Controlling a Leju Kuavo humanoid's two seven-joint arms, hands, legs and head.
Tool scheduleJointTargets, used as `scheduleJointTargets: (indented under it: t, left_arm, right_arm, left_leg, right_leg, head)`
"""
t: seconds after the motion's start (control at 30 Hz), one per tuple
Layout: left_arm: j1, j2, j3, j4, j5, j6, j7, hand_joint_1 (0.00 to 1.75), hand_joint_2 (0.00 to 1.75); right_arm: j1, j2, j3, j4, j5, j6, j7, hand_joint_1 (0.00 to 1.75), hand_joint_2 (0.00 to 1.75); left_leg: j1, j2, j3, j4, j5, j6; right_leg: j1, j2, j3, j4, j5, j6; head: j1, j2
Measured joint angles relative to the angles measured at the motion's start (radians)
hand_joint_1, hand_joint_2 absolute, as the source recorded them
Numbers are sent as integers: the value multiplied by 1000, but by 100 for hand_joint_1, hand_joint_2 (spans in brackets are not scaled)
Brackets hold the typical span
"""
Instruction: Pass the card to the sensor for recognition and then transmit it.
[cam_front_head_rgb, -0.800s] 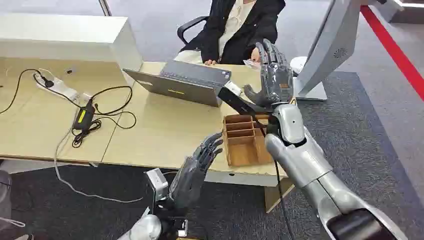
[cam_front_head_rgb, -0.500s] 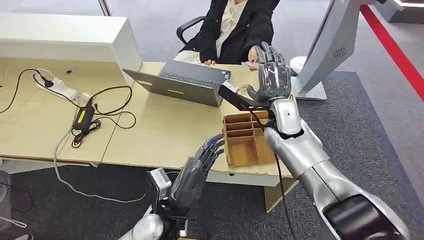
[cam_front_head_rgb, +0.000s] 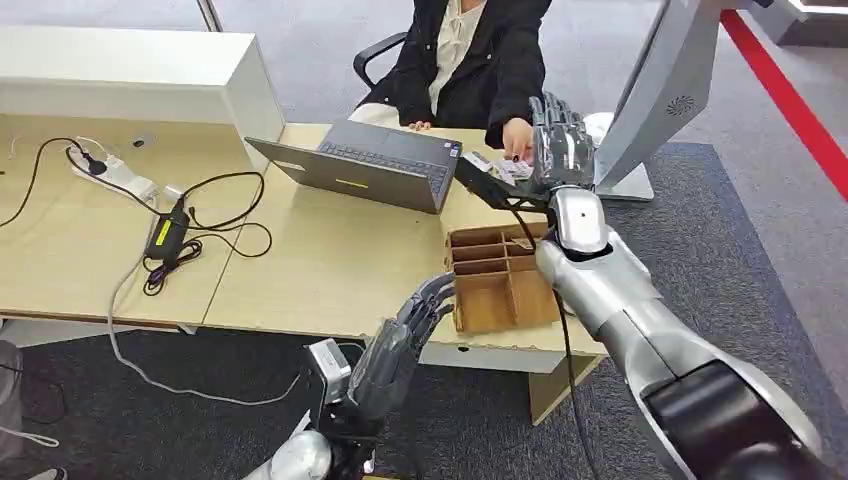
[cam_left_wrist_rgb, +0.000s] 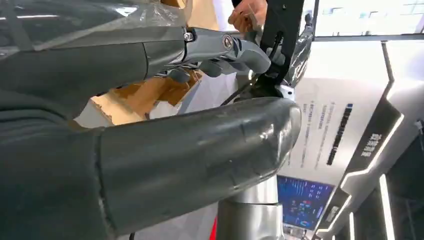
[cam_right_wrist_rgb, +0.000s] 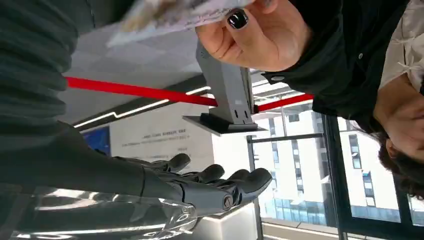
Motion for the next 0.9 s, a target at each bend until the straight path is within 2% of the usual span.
scheduleJointTargets:
  t: [0.63,0.77,0.9]
  left_arm:
    - [4,-8,-8,9,-3,-15,0,0,0]
    - [7,-8,-10,8,-6,-13,15,0,0]
    - [12,-8,-10,8,-16,-6,21,0,0]
  right_arm:
    - [-13,2,3,85,-35,-41,-12,175,175]
    - [-13,3,5,85,-53,-49,-11,175,175]
    - [-12,5,6,84,-96,-81,-42,175,175]
  left_leg:
    - [0,0,0,0,0,0]
    - [0,0,0,0,0,0]
    - [0,0,0,0,0,0]
  right_leg:
    - [0,0,0,0,0,0]
    - [0,0,0,0,0,0]
    - [0,0,0,0,0,0]
  head:
    - [0,0]
    - [0,0]
    - [0,0]
